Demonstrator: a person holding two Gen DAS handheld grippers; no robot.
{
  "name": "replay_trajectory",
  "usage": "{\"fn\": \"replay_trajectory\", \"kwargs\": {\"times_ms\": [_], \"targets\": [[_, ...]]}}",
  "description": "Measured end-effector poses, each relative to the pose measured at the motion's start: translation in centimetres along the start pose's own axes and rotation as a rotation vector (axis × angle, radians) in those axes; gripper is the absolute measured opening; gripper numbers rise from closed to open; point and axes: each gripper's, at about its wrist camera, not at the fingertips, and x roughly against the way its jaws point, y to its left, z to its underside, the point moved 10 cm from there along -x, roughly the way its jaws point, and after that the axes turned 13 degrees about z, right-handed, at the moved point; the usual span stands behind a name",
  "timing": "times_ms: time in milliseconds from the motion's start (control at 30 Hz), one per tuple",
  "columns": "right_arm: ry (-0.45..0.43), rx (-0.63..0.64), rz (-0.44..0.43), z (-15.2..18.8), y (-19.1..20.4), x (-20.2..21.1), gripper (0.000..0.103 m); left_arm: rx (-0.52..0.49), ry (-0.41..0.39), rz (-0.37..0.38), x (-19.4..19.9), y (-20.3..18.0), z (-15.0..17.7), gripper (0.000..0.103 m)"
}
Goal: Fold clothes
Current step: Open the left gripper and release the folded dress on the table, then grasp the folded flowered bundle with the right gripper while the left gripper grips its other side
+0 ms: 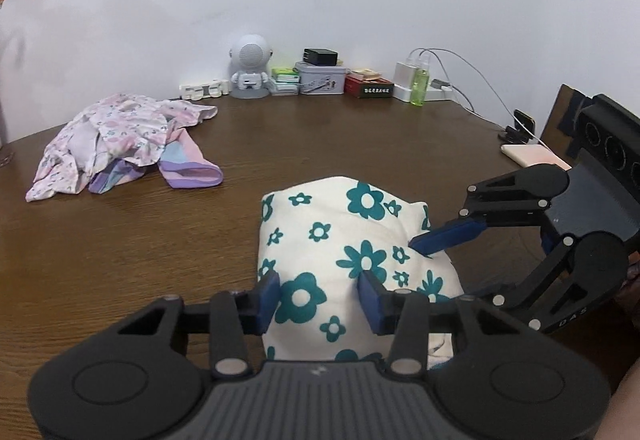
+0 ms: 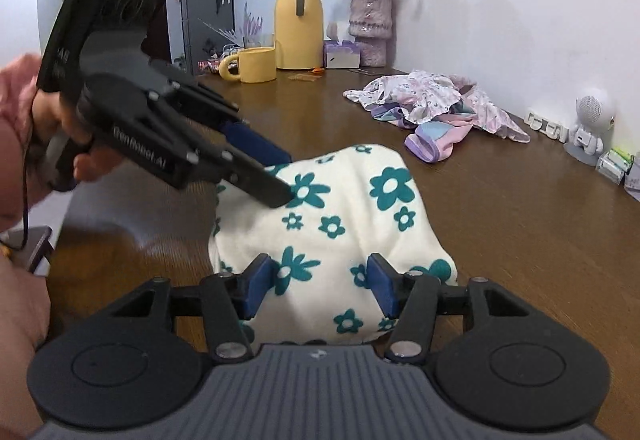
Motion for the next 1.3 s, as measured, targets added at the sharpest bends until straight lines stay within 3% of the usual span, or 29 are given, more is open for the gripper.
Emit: {"fn": "replay_trajectory", "kwargs": {"times_ms": [333,467,567,700,867,1000,1100,1133,1300], "targets": [[-0.002,-0.037,-0.006,0.5,-0.2,-0.4,0.054,-0.006,-0.002,0.041,0.0,0.2,-0.3,0.044],[-0.022,-0.11,-0.009,-0.7,-1.2,0.9,0.06,-0.04,-0.045,0.044,0.9,0.9,-2.5,0.042],[-0.043,-0.142,0.028,-1.5,-1.7,1.9,0.063,-0.078,-0.052,0.108,0.0,0.8,-4.4,0.039],[-0.033,-0.149,0.036,-1.1,-0.8,1.2,0.069,-0.194,0.031,0.191,-2.7,0.2,-5.5,0.025],[-0.007,-0.129,0.048,-0.5,-0.7,0.0,0.071,-0.265,0.136,0.294,-4.8,0.7,-4.9,0.025],[0.005,-0.113,0.013,-0.4,-0.7,-0.2,0.073,-0.329,0.178,0.397,-4.9,1.0,-4.5,0.031],[0.002,-0.117,-0.026,-0.6,-1.0,0.3,0.074,-0.425,0.153,0.437,-2.7,0.9,-5.7,0.067],[-0.001,-0.123,-0.038,-0.9,-1.2,0.6,0.075,-0.473,0.153,0.45,-2.0,0.7,-5.8,0.07],[0.037,-0.035,-0.038,-1.4,-2.0,0.7,0.076,-0.659,0.301,0.548,-1.5,-0.2,-3.3,0.063]]}}
